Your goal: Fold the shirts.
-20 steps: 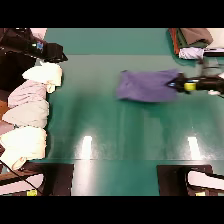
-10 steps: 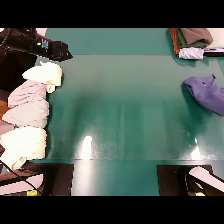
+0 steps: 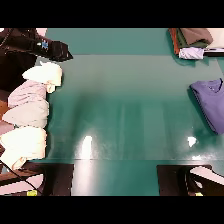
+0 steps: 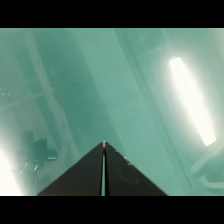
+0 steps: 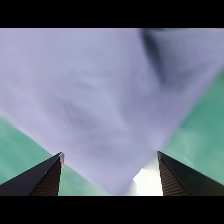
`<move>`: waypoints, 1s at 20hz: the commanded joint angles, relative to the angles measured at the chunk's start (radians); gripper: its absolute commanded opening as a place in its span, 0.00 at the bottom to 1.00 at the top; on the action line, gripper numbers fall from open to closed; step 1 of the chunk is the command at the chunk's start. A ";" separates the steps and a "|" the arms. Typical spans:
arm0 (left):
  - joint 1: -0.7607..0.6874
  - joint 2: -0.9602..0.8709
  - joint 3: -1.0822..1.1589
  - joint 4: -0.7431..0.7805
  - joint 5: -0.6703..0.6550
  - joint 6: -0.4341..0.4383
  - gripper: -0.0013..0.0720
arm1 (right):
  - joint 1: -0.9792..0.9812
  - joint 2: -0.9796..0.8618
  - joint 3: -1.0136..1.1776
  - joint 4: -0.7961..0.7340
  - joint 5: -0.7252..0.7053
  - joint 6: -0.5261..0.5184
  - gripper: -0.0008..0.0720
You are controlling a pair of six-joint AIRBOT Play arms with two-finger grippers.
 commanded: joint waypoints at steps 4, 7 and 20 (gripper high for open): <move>-0.001 0.000 0.000 0.000 -0.011 0.001 0.05 | 0.085 -0.008 0.151 -0.029 0.147 0.110 0.90; -0.001 0.000 0.000 0.000 -0.013 0.000 0.05 | 0.264 0.029 0.119 0.135 0.175 0.112 0.72; -0.001 0.000 0.000 0.000 -0.010 0.000 0.05 | 0.943 0.067 0.191 0.173 0.163 0.077 0.03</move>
